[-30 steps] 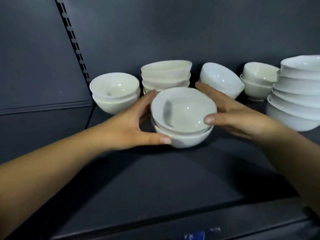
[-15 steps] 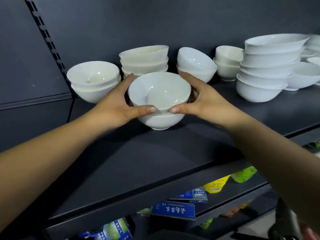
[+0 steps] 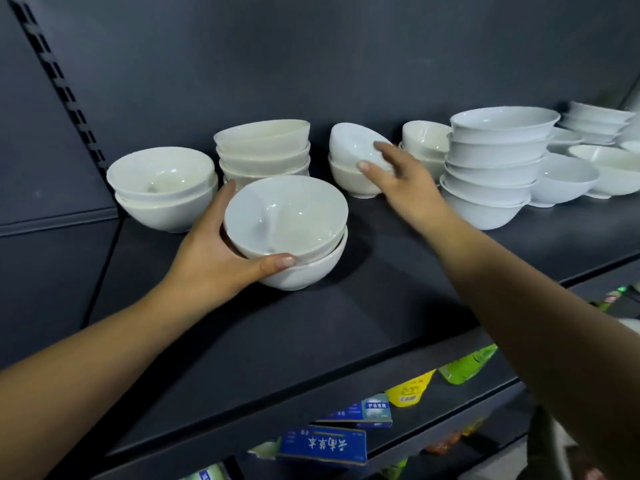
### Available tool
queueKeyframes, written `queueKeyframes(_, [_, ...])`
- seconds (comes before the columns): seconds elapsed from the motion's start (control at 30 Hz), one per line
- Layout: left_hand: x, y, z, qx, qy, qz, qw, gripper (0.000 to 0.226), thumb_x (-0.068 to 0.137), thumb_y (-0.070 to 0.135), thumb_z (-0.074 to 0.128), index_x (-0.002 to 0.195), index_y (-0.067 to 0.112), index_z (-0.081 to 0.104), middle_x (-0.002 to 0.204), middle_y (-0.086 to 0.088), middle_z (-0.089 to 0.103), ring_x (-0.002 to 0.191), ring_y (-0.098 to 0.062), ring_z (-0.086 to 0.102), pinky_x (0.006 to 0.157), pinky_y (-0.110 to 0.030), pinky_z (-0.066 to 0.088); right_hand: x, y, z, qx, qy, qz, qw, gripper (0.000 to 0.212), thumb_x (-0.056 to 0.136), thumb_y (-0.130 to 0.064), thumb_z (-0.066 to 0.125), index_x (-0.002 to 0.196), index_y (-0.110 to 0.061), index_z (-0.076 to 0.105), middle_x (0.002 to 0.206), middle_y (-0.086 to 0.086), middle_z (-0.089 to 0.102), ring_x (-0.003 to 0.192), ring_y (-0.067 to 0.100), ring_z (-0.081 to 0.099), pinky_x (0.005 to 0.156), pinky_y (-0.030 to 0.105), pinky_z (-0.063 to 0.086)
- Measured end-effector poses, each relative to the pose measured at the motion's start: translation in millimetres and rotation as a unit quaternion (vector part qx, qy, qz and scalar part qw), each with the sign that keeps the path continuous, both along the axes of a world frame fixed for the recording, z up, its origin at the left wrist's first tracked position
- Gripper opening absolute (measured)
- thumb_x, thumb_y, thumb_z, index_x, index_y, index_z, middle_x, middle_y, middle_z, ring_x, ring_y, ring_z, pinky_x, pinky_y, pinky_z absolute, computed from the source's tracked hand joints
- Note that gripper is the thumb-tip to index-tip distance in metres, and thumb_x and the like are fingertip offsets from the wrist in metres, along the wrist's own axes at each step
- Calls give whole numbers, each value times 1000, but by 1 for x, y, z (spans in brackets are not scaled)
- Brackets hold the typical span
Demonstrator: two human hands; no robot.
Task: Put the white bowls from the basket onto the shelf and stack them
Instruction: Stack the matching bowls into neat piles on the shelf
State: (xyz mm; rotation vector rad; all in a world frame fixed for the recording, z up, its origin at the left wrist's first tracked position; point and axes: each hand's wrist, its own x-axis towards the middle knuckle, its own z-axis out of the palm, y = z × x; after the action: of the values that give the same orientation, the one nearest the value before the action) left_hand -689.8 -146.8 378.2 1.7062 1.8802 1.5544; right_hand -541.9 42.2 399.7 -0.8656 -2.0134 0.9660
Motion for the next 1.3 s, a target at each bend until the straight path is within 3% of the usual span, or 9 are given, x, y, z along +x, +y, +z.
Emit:
queueKeyframes(0.2, [21,-1,-10,52,-46,113,991,87,30,63,74,105,45,34,109,35,40,100,31,40,80,7,31,-32,66,7,77,-224,17,971,49,90,-41,52,131,-14,51,139,3,49,131,22,41,105,29,30])
queueKeyframes(0.37, [35,-4,-12,7,-33,182,983,93,28,79,69,107,47,30,119,23,39,111,10,41,93,-6,34,-43,73,13,144,-256,41,955,46,94,-32,48,52,-17,36,57,2,38,78,23,41,63,29,28])
queueKeyframes(0.5, [43,-9,7,-109,87,217,966,96,35,67,64,123,44,35,136,17,24,125,3,24,101,-6,19,-37,71,16,178,-226,41,957,42,94,-27,48,56,-13,37,59,2,40,80,21,40,67,26,25])
queueKeyframes(0.6, [51,-9,23,-137,205,139,959,50,49,66,61,97,51,56,131,26,36,133,4,21,104,-1,11,-35,69,17,193,-186,37,963,45,93,-24,47,52,-17,31,55,1,33,75,23,38,59,26,17])
queueKeyframes(0.7, [54,-5,26,-151,185,77,968,24,66,58,62,57,37,67,69,5,58,79,-11,55,79,-16,42,-34,68,19,210,-153,33,965,42,93,-25,47,57,-10,33,54,4,30,72,25,35,61,28,17])
queueKeyframes(0.83, [50,-3,25,-116,53,82,988,42,74,42,68,46,11,60,47,1,37,52,-5,30,51,-16,27,-23,61,32,233,-107,30,966,42,93,-22,47,56,-11,30,53,5,25,69,25,31,59,31,18])
queueKeyframes(1.03, [34,-1,8,-25,102,49,993,39,69,50,69,57,14,59,53,-4,50,54,-14,41,54,-18,35,11,34,51,215,0,70,974,36,90,-20,54,67,7,51,55,-3,31,52,5,27,51,15,25])
queueKeyframes(1.17, [32,2,0,26,164,38,985,46,74,65,52,88,23,61,80,-2,61,72,-17,55,63,-12,41,36,-4,65,179,48,195,963,31,89,-16,59,94,14,63,86,26,66,75,11,41,68,22,36])
queueKeyframes(1.3, [26,2,-2,25,183,5,983,44,75,65,52,92,25,61,80,5,64,72,4,56,67,-7,41,42,-38,77,156,56,319,933,20,84,-13,62,99,-25,66,86,-19,72,80,-6,56,78,16,48])
